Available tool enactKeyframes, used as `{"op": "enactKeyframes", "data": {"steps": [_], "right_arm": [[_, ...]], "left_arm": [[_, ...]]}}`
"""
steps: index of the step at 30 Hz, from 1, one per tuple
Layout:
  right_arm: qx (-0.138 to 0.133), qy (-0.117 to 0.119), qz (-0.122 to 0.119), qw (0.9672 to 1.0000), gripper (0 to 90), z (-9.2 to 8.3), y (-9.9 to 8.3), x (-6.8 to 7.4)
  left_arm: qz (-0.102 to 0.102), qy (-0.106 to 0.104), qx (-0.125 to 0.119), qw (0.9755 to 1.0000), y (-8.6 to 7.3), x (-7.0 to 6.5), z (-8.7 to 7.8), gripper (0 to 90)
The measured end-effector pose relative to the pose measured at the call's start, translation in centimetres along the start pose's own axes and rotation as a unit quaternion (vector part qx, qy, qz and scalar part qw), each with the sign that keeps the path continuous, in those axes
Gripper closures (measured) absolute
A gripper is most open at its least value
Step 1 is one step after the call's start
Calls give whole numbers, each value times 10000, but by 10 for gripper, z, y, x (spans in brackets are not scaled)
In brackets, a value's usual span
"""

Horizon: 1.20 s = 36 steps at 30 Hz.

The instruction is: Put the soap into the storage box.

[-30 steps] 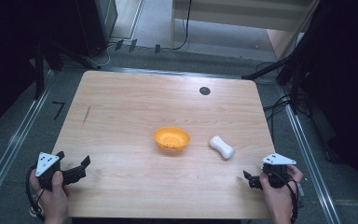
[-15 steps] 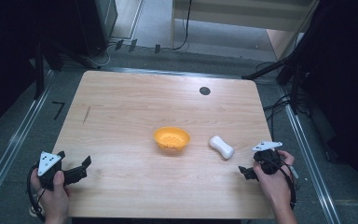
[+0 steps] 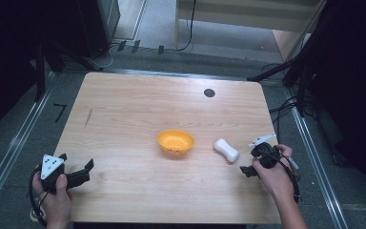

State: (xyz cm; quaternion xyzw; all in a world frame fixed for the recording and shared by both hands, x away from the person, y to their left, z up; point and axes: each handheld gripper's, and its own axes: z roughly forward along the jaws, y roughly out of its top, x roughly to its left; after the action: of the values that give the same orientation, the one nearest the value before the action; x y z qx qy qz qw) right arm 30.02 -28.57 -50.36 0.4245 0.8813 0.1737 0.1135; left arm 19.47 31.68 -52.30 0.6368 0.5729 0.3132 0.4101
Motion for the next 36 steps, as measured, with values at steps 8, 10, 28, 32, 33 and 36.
{"op": "enactKeyframes", "data": {"steps": [8, 10, 28, 32, 33, 36], "right_arm": [[300, 91, -96, 9995, 12, 4, 18, 0], [373, 96, -101, 9992, 12, 5, 21, -1], [743, 174, -244, 9968, 12, 12, 43, -2], [791, 192, -299, 9962, 11, 12, 49, -1], [786, 207, -312, 9962, 11, 13, 50, -1], [807, 204, -314, 9960, 10, 13, 54, -1]], "left_arm": [[-5, 4, 4, 10000, 0, 0, 0, 16], [-8, 1, 2, 10000, 0, 0, 0, 16], [-14, -5, 8, 10000, 0, 0, 0, 16], [-14, -6, 7, 10000, 0, 0, 0, 16], [-14, -8, 9, 10000, 0, 0, 0, 16], [-14, -8, 9, 10000, 0, 0, 0, 16]]}}
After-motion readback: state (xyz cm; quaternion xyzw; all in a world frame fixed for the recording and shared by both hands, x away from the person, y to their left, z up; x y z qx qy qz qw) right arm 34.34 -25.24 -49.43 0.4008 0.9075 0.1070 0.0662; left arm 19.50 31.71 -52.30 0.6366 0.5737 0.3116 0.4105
